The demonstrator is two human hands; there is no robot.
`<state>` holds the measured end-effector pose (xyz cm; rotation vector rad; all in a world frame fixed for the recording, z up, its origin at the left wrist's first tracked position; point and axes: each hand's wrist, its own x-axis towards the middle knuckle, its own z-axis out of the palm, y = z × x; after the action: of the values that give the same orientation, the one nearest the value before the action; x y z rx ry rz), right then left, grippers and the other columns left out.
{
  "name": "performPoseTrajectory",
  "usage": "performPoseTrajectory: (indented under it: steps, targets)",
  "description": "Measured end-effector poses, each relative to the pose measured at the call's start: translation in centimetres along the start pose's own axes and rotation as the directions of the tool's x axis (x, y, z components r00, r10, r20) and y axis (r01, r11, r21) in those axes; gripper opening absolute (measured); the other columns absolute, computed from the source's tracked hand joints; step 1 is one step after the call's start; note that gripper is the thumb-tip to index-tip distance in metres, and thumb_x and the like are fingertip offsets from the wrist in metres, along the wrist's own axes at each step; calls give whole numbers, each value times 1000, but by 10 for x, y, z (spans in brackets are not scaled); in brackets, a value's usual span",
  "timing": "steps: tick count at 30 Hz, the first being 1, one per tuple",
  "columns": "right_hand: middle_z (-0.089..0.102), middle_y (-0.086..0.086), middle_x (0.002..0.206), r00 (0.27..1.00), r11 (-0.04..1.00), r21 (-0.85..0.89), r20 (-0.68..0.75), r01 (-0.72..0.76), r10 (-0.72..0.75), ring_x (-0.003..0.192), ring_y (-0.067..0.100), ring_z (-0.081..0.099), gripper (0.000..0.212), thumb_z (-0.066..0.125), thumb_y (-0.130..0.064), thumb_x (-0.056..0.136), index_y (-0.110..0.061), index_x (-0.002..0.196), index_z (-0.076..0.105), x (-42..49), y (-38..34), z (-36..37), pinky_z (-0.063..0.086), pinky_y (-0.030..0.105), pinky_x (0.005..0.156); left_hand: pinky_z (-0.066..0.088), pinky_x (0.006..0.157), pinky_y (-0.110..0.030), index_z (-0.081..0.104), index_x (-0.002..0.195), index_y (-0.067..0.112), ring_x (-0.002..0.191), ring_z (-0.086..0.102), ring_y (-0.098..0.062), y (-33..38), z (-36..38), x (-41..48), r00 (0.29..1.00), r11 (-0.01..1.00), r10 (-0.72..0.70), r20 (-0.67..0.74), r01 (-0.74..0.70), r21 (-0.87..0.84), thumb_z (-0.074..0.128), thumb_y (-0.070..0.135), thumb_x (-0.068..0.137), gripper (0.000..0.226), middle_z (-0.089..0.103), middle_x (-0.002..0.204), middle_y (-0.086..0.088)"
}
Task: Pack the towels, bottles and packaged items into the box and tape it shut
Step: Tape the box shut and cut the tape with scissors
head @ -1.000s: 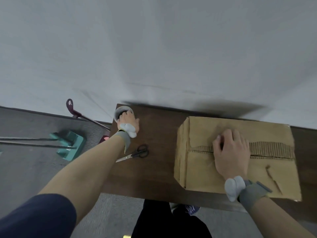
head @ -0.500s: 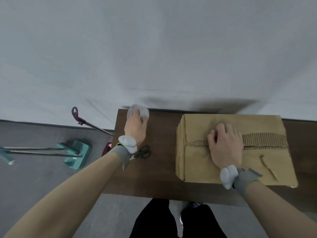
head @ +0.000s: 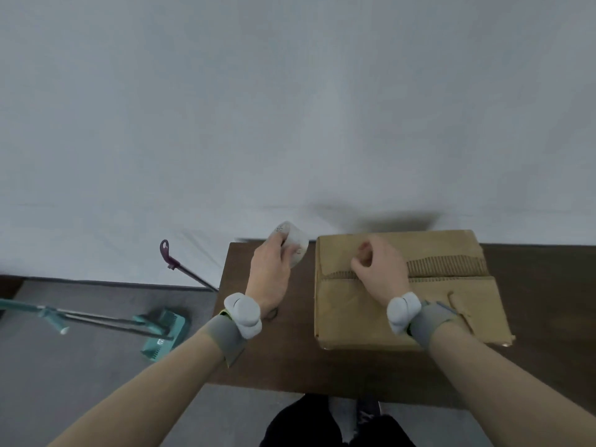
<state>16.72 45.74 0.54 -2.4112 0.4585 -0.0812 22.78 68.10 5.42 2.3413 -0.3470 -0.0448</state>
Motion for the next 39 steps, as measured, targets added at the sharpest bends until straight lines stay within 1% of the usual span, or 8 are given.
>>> performPoseTrajectory:
  steps: [4, 8, 14, 17, 20, 27, 34, 39]
  targets:
    - [61, -9, 111, 981, 918, 393, 156, 48, -118, 92, 13, 59, 46, 78, -39, 90, -31, 132, 61, 4, -36, -24, 49, 23, 77, 44, 83, -36, 61, 119, 2, 104, 61, -34, 30, -3, 0, 996, 994, 94, 0, -94, 57, 50, 26, 105, 30, 68, 113, -16]
    - [63, -8, 118, 969, 847, 529, 176, 52, -170, 96, 10, 65, 47, 78, -45, 91, -29, 133, 67, 7, -54, -37, 50, 13, 75, 32, 71, -21, 64, 112, 3, 95, 61, -31, 55, -8, -3, 982, 979, 187, -17, -185, 87, 52, 24, 105, 26, 68, 104, -14]
    - [75, -7, 96, 980, 825, 545, 27, 153, -199, 87, 11, 70, 19, 86, -36, 85, -24, 100, 82, 7, -61, -59, 56, 27, 77, 30, 61, -18, 58, 89, 20, 78, 56, -24, 77, -12, -8, 973, 973, 222, -56, -217, 84, 55, 26, 103, 16, 54, 75, 11]
    - [74, -4, 91, 979, 825, 535, -19, 182, -204, 86, 12, 70, 10, 86, -30, 84, -22, 85, 80, 8, -62, -67, 58, 32, 79, 37, 65, -11, 67, 99, 15, 85, 62, -22, 78, -12, -5, 976, 975, 212, -41, -208, 84, 57, 28, 103, 17, 66, 82, 10]
    - [77, -3, 86, 974, 813, 552, 5, 188, -229, 86, 16, 72, 9, 83, -24, 87, -16, 85, 79, 9, -64, -77, 58, 32, 80, 39, 69, -11, 68, 114, 7, 95, 62, -23, 79, -11, -1, 977, 975, 209, -51, -204, 83, 57, 31, 103, 28, 74, 106, -9]
    - [76, 5, 76, 961, 762, 614, 15, 208, -275, 66, 14, 68, 8, 79, -14, 91, -12, 84, 76, 15, -61, -104, 60, 28, 66, 38, 57, -29, 66, 98, 21, 61, 53, -16, 97, -17, 5, 991, 992, 124, 39, -125, 24, 54, 56, 97, 37, 62, 60, 2]
    - [75, 8, 68, 968, 754, 616, -57, 228, -246, 54, 17, 69, 8, 80, -9, 89, -11, 82, 81, 21, -54, -130, 58, 28, 56, 50, 64, -28, 67, 87, 22, 70, 66, -13, 117, -20, 1, 942, 930, 138, 306, -16, -368, 79, 52, 82, 33, 72, 76, 5]
    - [76, 4, 68, 976, 776, 593, -99, 214, -193, 55, 16, 69, 3, 83, -12, 87, -13, 85, 84, 22, -40, -147, 58, 25, 56, 40, 71, -29, 59, 67, 26, 69, 54, -9, 122, -12, -1, 903, 901, 194, 382, -11, -433, 64, 41, 98, 34, 59, 70, 9]
